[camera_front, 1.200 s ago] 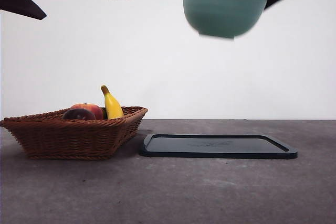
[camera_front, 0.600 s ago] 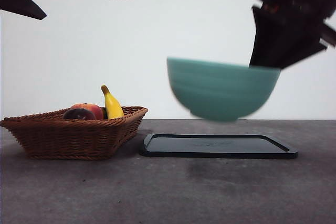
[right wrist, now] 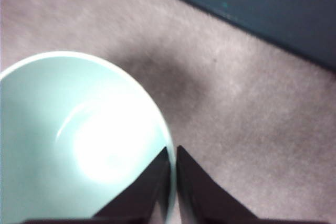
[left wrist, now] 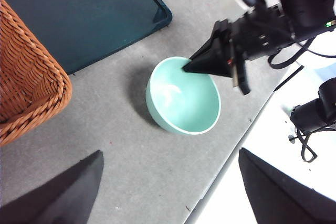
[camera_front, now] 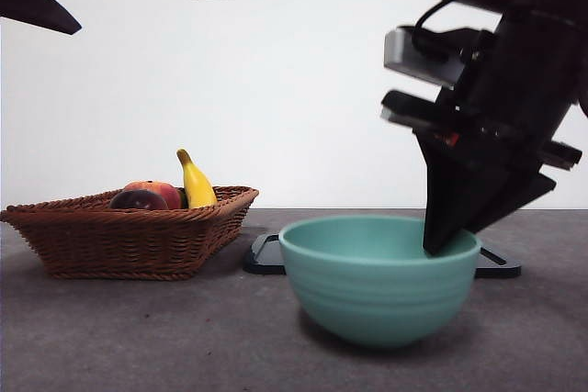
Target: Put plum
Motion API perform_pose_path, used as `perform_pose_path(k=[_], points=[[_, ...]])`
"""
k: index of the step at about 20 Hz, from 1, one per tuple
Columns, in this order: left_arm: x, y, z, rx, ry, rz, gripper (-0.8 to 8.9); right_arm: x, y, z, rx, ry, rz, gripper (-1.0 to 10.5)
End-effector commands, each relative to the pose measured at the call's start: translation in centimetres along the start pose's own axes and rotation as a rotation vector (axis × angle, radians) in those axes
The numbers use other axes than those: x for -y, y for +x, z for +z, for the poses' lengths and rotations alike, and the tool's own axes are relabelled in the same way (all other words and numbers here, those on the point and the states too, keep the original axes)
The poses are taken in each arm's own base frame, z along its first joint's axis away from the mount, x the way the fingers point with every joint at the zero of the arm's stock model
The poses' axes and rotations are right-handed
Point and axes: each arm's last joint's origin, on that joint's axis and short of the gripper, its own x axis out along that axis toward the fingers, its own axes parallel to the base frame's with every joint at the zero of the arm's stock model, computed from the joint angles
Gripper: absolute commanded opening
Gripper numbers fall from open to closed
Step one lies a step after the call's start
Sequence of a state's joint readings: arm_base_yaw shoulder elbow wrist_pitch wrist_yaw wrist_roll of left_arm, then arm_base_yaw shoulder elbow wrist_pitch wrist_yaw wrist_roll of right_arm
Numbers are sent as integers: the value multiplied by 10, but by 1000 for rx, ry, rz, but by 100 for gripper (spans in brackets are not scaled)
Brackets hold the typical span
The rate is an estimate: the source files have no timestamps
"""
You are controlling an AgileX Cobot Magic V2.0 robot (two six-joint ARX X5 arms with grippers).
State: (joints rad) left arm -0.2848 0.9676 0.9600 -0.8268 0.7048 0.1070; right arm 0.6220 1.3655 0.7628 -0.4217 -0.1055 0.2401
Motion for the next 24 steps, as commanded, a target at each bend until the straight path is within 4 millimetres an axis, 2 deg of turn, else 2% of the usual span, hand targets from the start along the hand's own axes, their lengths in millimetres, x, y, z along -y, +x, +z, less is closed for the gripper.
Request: perform_pose_path(k=[1,6,7,10,13,16,20,24], points=[[1,0,4,10,24,-5,405,-2,7,0,-18,3,-1,8],[1,0,4,10,24,-5,405,-2,7,-1,-27,3,-2,11],[1,0,4,10,24,-5,405,-2,7,-1,-30,3,-3,43],[1,0,4,10,24,-5,405,-2,6,-1,-25,14,-2,255],[1,0,4,10,24,-5,405,-4,-5,1,19,9,9,276],[1,0,4,10,24,-5,405,-6,-31,4,99,7,23,276],[1,0,4,9,23,-5,405,-10,-77,6,214,-13,54,276],[1,0,3,8,22,-5,405,-13,-119,-4,317,-32,104,276]])
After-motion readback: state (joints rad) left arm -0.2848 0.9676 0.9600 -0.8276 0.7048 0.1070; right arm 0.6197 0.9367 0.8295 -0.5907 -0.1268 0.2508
